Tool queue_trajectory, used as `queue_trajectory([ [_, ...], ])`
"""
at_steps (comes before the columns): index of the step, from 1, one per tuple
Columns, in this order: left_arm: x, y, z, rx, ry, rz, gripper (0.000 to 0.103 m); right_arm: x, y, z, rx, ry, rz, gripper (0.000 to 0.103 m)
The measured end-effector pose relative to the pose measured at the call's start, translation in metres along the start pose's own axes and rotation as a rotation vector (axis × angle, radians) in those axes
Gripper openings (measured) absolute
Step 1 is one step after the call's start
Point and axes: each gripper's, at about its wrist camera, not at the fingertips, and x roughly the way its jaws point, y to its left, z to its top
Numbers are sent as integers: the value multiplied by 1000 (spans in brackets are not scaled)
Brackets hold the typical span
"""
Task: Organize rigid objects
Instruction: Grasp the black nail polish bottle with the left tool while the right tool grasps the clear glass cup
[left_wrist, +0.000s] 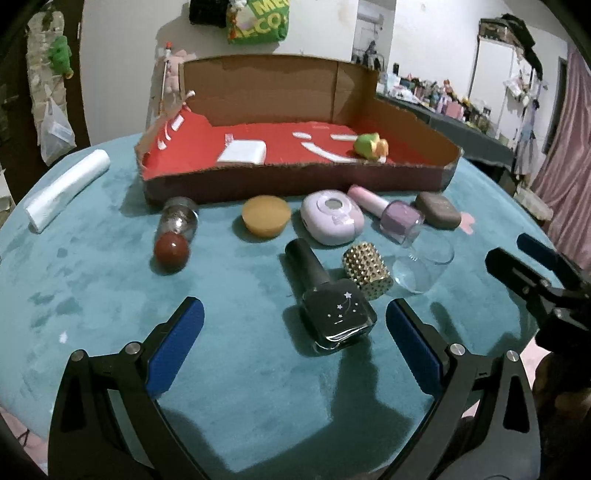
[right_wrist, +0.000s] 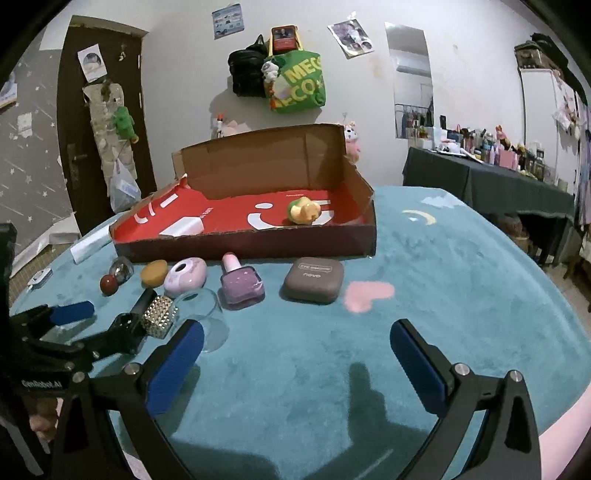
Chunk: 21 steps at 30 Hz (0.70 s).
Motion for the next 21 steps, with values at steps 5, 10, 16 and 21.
queue_trajectory([
  [5, 9, 5, -1, 30, 36, 15, 102, 5, 8, 0, -12, 10, 25, 103],
  [10, 6, 23, -1, 33, 33, 76, 102, 13, 20, 2, -32, 33, 74, 103],
  [16, 7, 34, 4, 25, 45, 86, 100, 29, 39, 2, -93, 76, 99, 103],
  [21, 13, 28, 9, 59, 46, 74, 87, 39, 48, 3, -138, 99, 89, 96],
])
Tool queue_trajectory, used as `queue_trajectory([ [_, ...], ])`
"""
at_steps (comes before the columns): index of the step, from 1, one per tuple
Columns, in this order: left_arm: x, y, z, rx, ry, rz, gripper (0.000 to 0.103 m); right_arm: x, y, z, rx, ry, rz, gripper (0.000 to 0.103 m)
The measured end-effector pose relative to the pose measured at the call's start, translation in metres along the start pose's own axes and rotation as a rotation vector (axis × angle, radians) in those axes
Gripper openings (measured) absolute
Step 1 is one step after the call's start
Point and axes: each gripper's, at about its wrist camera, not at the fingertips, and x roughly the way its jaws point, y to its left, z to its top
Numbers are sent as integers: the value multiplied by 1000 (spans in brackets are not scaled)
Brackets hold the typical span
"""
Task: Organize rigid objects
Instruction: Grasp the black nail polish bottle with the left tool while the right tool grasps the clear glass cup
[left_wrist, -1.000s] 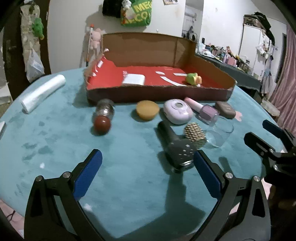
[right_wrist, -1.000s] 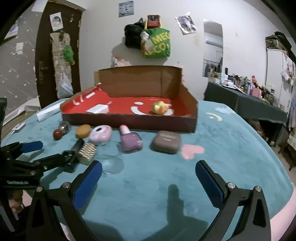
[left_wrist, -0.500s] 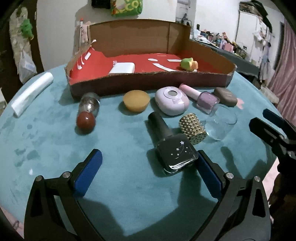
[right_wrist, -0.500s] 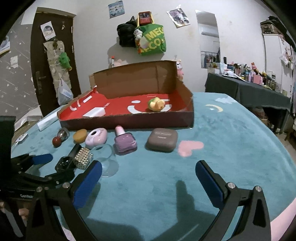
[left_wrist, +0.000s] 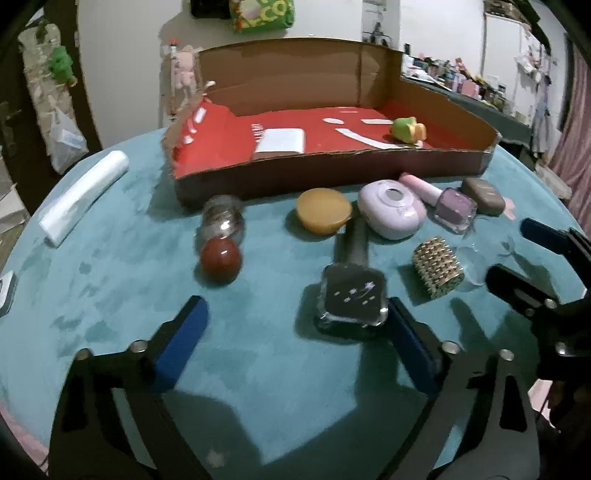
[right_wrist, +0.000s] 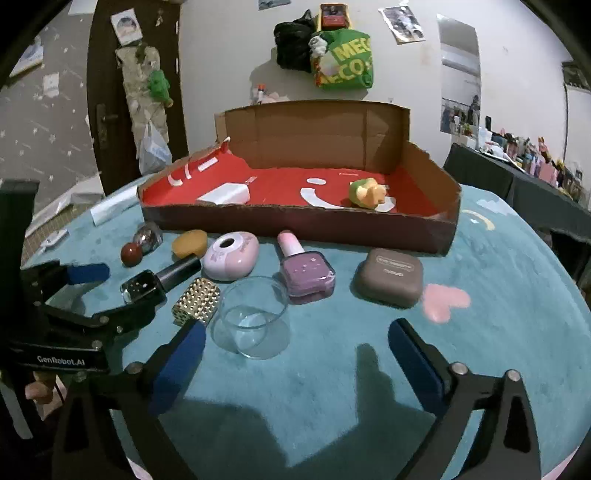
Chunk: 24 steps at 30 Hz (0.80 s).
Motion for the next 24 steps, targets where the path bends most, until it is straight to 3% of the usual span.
queue_trajectory([
  [6, 8, -11, 11, 34, 4, -45, 58, 14, 1, 3, 1, 39, 51, 79],
  [9, 9, -16, 14, 49, -2, -79, 36, 20, 3, 1, 1, 48, 103, 56],
  [10, 9, -18, 14, 53, -4, -85, 34, 19, 4, 1, -12, 38, 98, 48],
  [12, 10, -20, 15, 52, -5, -81, 33, 16, 8, 1, -32, 26, 105, 42],
  [24, 1, -18, 16, 34, -19, -114, 33, 9, 6, 4, -17, 9, 128, 42],
])
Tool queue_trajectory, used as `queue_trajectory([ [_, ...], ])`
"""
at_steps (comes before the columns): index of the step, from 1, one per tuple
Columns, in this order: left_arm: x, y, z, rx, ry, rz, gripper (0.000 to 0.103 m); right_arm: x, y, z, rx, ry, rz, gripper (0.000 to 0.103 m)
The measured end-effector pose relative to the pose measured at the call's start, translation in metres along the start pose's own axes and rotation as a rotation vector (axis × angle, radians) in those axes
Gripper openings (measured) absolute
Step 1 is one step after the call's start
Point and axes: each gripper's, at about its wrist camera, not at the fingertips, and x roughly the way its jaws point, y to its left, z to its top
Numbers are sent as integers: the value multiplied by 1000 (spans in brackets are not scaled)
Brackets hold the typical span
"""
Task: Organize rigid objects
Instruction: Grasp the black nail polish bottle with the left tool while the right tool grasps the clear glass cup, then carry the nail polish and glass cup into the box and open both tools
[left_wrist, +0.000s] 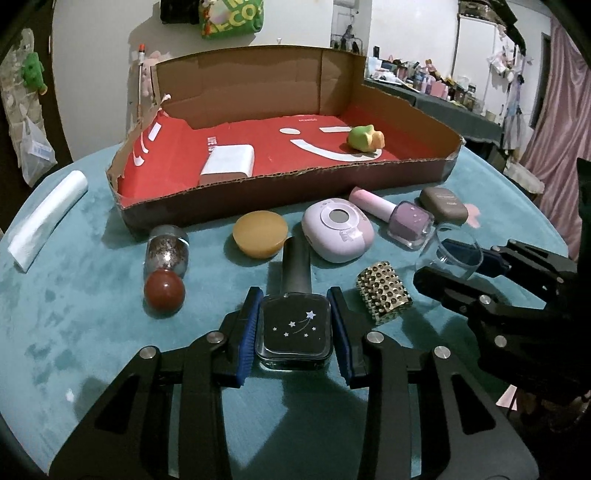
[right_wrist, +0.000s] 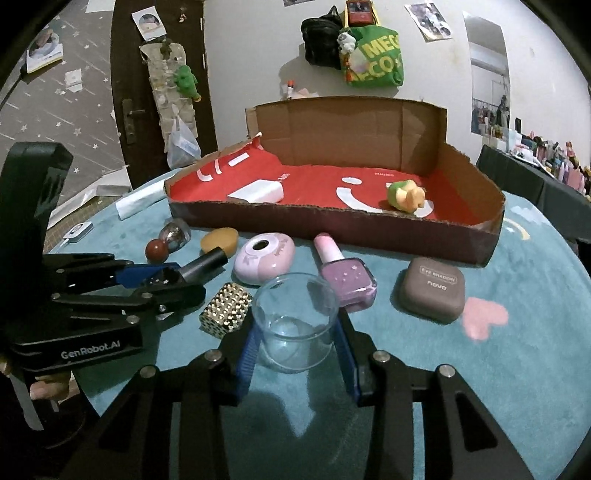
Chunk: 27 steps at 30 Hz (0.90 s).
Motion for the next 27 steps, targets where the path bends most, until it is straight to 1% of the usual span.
queue_trajectory([
  [6, -9, -1, 5, -5, -21, -19, 33, -5, -3, 8, 10, -14, 13, 42],
  [9, -14, -1, 17, -7, -35, -36, 33, -8, -7, 21, 16, -28, 23, 42],
  [13, -11, 1, 42, -11, -49, -66, 33, -7, -16, 46, 10, -43, 24, 42],
  [16, 0, 4, 66, -10, -53, -99, 33, 3, -28, 66, 18, -39, 38, 42],
  [22, 31, 4, 110, 42, -35, -110, 33, 35, -53, 99, 22, 12, 45, 42],
  [24, 42, 4, 120, 57, -19, -112, 33, 47, -60, 105, 19, 36, 34, 42],
  [27, 61, 4, 133, 74, 24, -132, 33, 63, -72, 111, 34, 71, 44, 42],
])
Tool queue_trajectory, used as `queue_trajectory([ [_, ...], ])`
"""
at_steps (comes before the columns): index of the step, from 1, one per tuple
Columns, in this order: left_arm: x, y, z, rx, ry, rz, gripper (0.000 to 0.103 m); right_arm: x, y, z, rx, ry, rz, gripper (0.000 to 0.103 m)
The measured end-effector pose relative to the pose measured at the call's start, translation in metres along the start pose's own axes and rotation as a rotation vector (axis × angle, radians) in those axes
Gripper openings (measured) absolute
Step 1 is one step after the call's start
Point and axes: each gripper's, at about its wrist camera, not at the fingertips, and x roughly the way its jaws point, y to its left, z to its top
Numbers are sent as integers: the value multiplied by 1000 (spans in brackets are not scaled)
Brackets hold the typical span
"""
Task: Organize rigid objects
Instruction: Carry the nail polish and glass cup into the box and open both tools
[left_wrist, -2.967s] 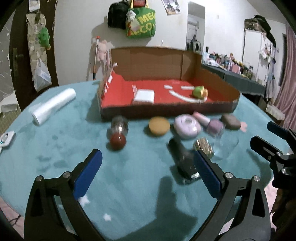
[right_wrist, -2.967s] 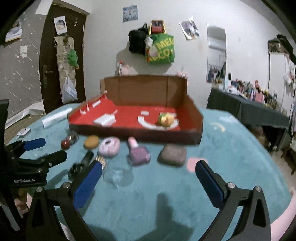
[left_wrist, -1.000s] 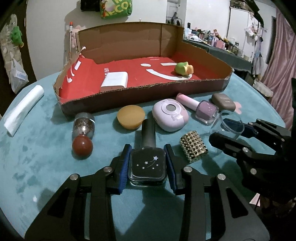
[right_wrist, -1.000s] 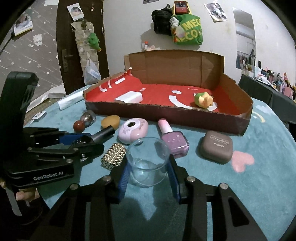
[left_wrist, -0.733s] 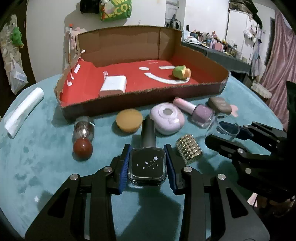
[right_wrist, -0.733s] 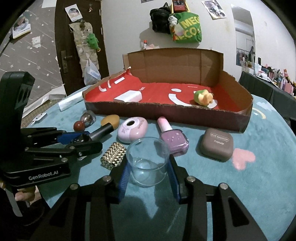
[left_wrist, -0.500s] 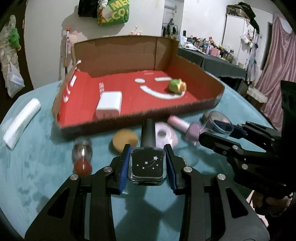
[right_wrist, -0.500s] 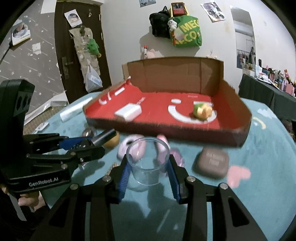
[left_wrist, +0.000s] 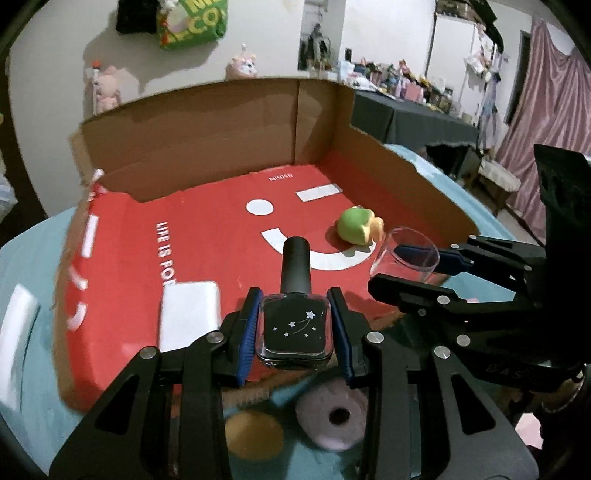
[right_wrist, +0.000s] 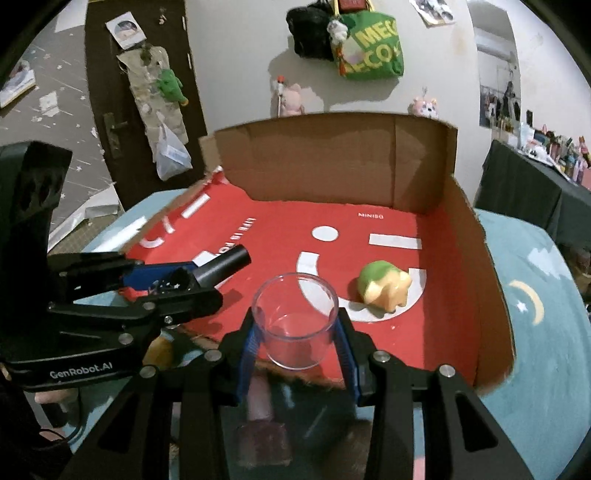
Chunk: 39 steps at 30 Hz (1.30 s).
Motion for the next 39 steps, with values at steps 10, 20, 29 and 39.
queue_trajectory([
  [10, 42, 6, 9, 50, 94, -16, 33, 31, -14, 6, -24, 90, -3, 42],
  [20, 57, 5, 9, 69, 145, -20, 33, 43, -14, 5, -55, 139, -2, 42],
  [29, 62, 2, 9, 94, 141, -1, 33, 44, -18, 5, -45, 149, -7, 42],
  [39, 61, 1, 9, 111, 137, 9, 34, 47, -21, 4, -28, 156, 4, 43],
])
